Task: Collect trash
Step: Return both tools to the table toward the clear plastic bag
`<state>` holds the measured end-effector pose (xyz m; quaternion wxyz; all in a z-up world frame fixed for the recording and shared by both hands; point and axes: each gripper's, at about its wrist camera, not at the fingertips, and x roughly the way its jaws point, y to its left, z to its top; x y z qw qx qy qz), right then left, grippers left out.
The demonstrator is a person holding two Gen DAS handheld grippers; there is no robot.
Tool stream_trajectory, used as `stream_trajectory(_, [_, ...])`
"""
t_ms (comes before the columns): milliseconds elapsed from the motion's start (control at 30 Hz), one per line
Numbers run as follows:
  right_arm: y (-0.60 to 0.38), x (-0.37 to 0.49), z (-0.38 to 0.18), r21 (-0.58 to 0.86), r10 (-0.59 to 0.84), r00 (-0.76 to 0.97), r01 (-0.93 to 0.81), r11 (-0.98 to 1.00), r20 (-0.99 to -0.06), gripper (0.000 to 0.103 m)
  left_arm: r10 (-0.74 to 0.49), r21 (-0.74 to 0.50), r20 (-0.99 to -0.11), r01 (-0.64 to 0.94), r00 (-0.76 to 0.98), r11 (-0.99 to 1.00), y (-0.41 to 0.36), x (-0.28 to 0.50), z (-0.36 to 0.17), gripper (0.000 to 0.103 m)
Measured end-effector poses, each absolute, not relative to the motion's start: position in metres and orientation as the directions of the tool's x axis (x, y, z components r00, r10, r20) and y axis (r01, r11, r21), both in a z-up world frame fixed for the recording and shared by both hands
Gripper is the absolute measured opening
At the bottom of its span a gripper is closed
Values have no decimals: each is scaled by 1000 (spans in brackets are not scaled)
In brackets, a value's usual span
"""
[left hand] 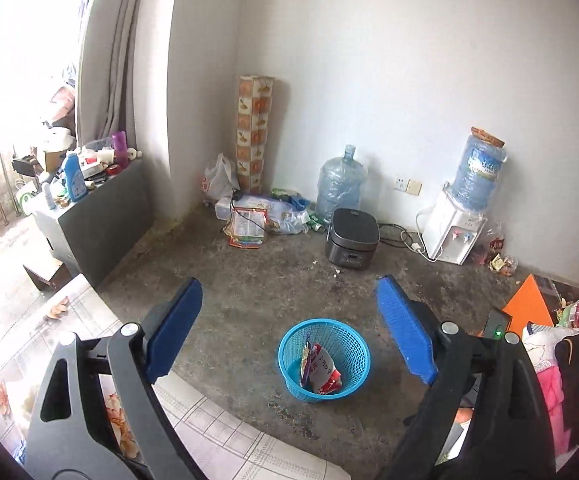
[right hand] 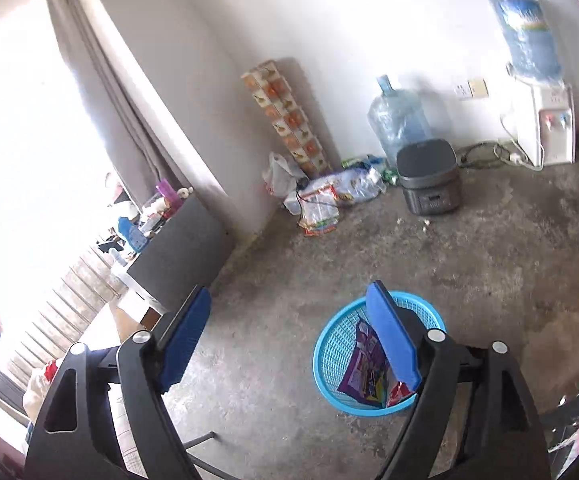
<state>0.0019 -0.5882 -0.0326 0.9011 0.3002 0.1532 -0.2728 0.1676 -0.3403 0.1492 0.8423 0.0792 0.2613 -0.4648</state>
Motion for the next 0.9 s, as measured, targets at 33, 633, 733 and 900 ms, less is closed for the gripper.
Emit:
stream_trajectory(33, [-571, -1, -14, 416, -424, 813, 573, 706, -400, 94, -743, -110, -491, 813, 455, 572, -315, 162, 158, 92])
stream_trajectory(633, [-377, -2, 58, 255, -30, 964, 100, 962, -264, 97, -281, -156, -519, 234, 807, 960, 58, 76, 129, 94])
stream_trajectory(733, [-343, 14, 43, 279, 121, 936, -26, 960, -330, 96, -247, -202, -588, 156, 770, 967, 89, 56, 96, 94])
stream_trajectory(900, [-298, 29, 23, 358, 333, 848, -185, 915, -413, 86, -216, -260, -684, 43, 697, 965, 117, 30, 34, 94])
